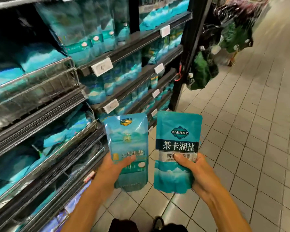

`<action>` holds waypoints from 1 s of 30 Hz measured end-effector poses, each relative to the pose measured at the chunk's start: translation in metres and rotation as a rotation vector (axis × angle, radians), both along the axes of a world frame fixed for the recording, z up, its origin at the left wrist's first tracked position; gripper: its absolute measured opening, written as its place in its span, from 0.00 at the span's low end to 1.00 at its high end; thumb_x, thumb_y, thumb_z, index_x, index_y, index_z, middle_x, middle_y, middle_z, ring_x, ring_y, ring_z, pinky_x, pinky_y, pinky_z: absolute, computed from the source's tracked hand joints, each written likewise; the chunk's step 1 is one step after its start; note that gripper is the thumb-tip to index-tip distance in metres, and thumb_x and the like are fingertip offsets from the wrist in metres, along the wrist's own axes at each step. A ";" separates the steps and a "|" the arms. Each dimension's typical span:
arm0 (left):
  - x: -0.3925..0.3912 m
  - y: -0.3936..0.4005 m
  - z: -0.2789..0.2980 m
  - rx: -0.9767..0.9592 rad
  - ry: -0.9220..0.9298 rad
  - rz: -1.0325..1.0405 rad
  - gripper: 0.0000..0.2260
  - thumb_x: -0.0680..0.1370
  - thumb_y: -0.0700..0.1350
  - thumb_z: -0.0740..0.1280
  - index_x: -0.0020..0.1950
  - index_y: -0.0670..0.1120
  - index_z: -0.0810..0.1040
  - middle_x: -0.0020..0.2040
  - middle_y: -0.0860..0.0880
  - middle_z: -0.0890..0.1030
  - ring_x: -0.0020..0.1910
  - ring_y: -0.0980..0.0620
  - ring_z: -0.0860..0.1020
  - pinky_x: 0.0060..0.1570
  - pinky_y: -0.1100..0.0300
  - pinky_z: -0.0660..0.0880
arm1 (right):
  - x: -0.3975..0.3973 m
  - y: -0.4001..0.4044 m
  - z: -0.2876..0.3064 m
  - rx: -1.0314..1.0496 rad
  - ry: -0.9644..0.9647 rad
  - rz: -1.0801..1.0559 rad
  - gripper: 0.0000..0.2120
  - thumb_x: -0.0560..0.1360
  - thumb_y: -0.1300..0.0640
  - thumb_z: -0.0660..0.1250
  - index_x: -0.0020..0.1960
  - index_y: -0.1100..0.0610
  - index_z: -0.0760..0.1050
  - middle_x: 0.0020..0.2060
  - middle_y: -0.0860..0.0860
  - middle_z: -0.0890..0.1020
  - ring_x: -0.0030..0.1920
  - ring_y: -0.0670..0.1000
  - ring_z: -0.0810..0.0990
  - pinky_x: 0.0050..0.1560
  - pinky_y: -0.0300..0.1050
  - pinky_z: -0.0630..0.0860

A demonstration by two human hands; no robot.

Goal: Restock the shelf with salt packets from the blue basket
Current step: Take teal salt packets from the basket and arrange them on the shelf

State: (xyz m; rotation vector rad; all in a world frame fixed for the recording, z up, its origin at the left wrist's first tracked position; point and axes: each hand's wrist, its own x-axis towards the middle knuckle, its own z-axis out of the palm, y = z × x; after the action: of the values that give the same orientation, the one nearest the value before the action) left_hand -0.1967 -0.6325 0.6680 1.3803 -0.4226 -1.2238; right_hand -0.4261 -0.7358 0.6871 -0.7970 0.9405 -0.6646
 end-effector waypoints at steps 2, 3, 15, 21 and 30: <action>-0.007 -0.037 0.006 -0.017 -0.025 0.011 0.20 0.62 0.51 0.79 0.54 0.52 0.84 0.53 0.45 0.87 0.49 0.43 0.86 0.39 0.52 0.83 | 0.005 -0.038 0.007 0.003 -0.042 0.034 0.28 0.62 0.57 0.79 0.62 0.58 0.78 0.54 0.59 0.86 0.52 0.60 0.86 0.43 0.50 0.84; -0.008 -0.051 0.009 -0.027 -0.035 0.015 0.20 0.64 0.50 0.78 0.56 0.51 0.84 0.53 0.45 0.87 0.49 0.44 0.87 0.39 0.52 0.83 | 0.009 -0.052 0.010 -0.003 -0.068 0.052 0.23 0.64 0.58 0.78 0.58 0.56 0.81 0.53 0.59 0.86 0.51 0.59 0.87 0.43 0.49 0.84; 0.053 -0.245 0.038 -0.099 -0.191 0.151 0.15 0.62 0.63 0.73 0.48 0.66 0.84 0.46 0.58 0.87 0.45 0.57 0.86 0.40 0.58 0.82 | 0.109 -0.254 0.023 -0.069 -0.212 0.181 0.15 0.66 0.63 0.77 0.53 0.55 0.85 0.54 0.62 0.85 0.51 0.60 0.86 0.46 0.51 0.83; 0.091 -0.336 0.051 -0.174 -0.290 0.133 0.25 0.51 0.53 0.81 0.48 0.58 0.86 0.48 0.50 0.88 0.47 0.51 0.87 0.45 0.56 0.83 | 0.150 -0.346 0.045 -0.140 -0.243 0.224 0.20 0.65 0.63 0.80 0.56 0.59 0.84 0.56 0.64 0.84 0.53 0.62 0.86 0.49 0.52 0.83; 0.116 -0.410 0.057 -0.129 -0.384 0.288 0.29 0.49 0.64 0.82 0.49 0.65 0.83 0.45 0.55 0.88 0.45 0.56 0.86 0.43 0.62 0.80 | 0.199 -0.434 0.065 -0.206 -0.310 0.411 0.15 0.69 0.63 0.75 0.55 0.57 0.85 0.55 0.62 0.85 0.52 0.59 0.86 0.50 0.50 0.83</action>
State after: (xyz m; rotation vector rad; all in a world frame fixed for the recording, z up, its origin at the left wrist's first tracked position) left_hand -0.0807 -1.0424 0.7247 1.5062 -0.5367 -0.6859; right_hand -0.2271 -1.1696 0.7523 -1.0021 0.4114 -0.5079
